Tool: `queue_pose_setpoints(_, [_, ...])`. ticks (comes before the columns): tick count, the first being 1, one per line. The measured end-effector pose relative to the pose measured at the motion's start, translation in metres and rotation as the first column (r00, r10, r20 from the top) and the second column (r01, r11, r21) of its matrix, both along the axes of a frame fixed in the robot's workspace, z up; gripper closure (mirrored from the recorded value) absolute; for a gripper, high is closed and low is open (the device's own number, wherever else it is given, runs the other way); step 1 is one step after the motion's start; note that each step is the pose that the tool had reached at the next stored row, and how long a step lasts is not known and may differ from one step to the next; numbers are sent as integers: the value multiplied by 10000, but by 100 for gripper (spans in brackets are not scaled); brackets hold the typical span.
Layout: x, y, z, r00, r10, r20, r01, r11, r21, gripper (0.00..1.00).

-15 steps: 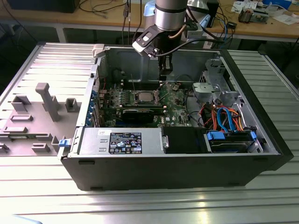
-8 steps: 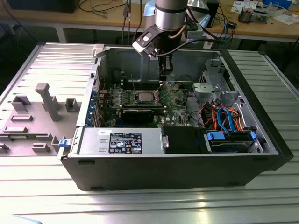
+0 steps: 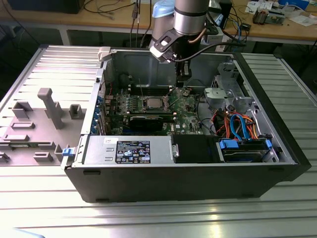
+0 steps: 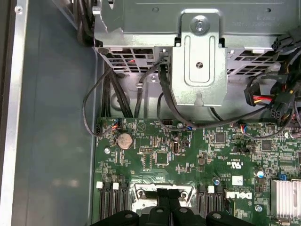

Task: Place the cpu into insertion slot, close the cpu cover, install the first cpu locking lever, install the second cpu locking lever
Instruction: 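Close the cpu cover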

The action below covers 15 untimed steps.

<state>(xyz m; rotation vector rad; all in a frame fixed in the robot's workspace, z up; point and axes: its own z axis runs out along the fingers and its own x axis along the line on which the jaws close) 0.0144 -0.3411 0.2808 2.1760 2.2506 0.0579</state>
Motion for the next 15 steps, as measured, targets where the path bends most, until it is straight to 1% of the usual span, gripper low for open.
queue_pose_setpoints(1, [13,0,-3,10000,0,0,0,10000,-1,89])
queue_pose_setpoints(2, [53,0,-6,10000,-1,0,1,10000,-1,89])
queue_pose_setpoints(7, [130,0,-22,10000,0,0,0,10000,-1,89])
queue_pose_setpoints(8, [174,2,-28,10000,-1,-9,1,10000,-3,89])
queue_pose_setpoints(12, [256,4,-62,10000,4,-19,-4,10000,-2,89])
queue_pose_setpoints(13, [266,6,-67,10000,8,-22,-8,10000,-3,89])
queue_pose_setpoints(15, [268,12,-105,10000,71,-25,-71,10000,-2,89])
